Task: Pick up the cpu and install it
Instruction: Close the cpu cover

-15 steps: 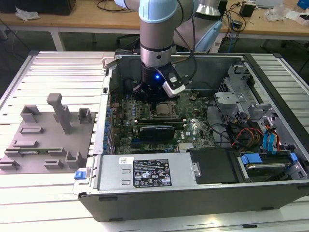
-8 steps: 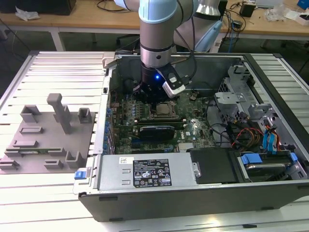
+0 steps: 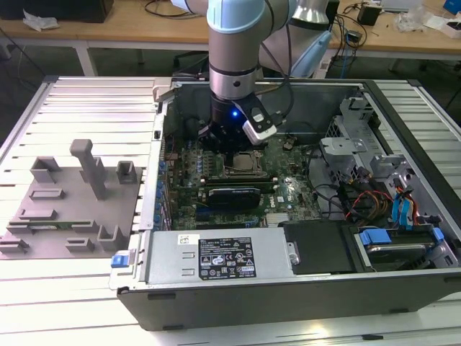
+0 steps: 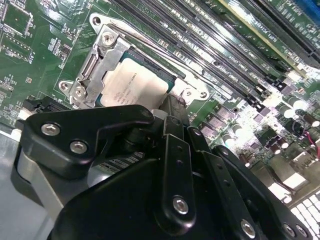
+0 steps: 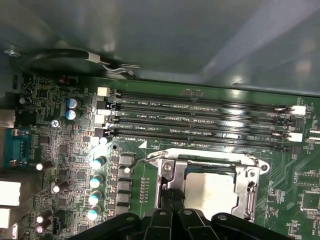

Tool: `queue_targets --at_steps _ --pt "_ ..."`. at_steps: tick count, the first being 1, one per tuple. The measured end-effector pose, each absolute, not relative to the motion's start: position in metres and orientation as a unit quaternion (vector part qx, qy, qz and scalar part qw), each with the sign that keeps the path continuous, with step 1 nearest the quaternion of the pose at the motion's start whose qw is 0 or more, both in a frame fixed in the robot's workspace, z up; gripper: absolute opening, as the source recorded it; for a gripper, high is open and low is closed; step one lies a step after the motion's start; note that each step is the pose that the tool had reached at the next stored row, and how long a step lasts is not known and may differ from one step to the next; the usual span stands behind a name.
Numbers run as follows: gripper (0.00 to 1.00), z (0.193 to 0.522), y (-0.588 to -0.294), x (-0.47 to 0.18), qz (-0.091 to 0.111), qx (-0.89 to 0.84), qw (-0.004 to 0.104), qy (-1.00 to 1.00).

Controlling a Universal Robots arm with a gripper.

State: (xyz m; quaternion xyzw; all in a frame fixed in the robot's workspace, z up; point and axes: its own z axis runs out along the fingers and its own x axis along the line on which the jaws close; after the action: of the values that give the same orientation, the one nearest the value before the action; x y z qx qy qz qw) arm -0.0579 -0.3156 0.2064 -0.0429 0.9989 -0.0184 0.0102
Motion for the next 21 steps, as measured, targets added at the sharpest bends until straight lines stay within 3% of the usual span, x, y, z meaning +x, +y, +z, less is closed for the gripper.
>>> queue_targets --at_steps 14,21 --pt "0.11 0.223 -0.316 -0.057 -0.018 -0.043 0.01 0.999" --pt "0.11 0.223 -0.316 -0.025 -0.019 -0.043 0.01 0.999"
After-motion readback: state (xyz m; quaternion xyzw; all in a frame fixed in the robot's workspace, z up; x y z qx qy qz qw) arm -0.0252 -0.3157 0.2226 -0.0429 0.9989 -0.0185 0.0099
